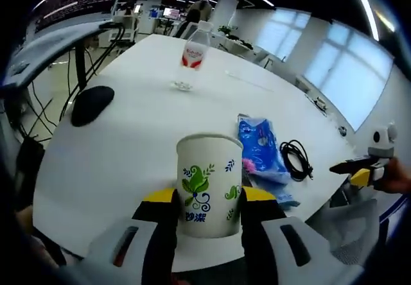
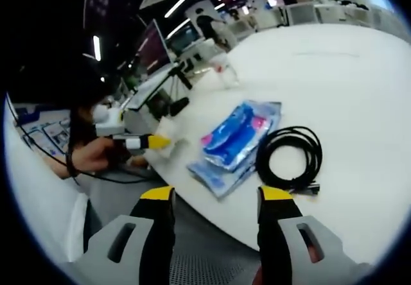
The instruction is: Arrange the tabletop items into an orderly group along one side of the table until the central work area is clear of visible clutter.
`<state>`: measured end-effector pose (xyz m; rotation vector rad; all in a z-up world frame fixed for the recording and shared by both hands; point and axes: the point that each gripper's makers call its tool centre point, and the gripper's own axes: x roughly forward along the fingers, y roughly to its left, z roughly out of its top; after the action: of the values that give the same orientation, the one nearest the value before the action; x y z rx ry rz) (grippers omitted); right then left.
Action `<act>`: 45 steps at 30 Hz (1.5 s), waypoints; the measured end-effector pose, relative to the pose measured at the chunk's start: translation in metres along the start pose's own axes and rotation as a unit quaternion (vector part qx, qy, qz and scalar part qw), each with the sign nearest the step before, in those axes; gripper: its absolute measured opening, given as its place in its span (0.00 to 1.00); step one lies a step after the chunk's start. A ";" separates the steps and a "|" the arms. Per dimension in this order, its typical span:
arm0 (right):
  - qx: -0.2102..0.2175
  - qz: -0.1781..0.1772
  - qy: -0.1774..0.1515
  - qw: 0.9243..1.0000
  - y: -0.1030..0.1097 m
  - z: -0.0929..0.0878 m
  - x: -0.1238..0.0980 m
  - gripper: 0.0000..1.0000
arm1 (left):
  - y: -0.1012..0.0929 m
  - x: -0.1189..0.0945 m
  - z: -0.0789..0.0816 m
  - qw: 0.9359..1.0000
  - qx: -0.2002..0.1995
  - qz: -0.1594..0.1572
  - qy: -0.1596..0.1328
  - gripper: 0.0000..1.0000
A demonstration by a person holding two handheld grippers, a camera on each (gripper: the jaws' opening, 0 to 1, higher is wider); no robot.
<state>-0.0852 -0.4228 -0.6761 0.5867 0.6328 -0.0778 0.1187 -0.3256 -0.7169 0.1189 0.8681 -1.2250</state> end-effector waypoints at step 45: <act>-0.054 0.157 0.055 0.985 0.110 0.035 0.087 0.42 | -0.088 -0.019 -0.029 0.959 0.264 -0.097 0.033 0.37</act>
<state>0.0308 -0.3403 -0.6495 0.5814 0.6395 0.2856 0.0269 -0.3290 -0.6932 0.5161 0.6000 -1.6257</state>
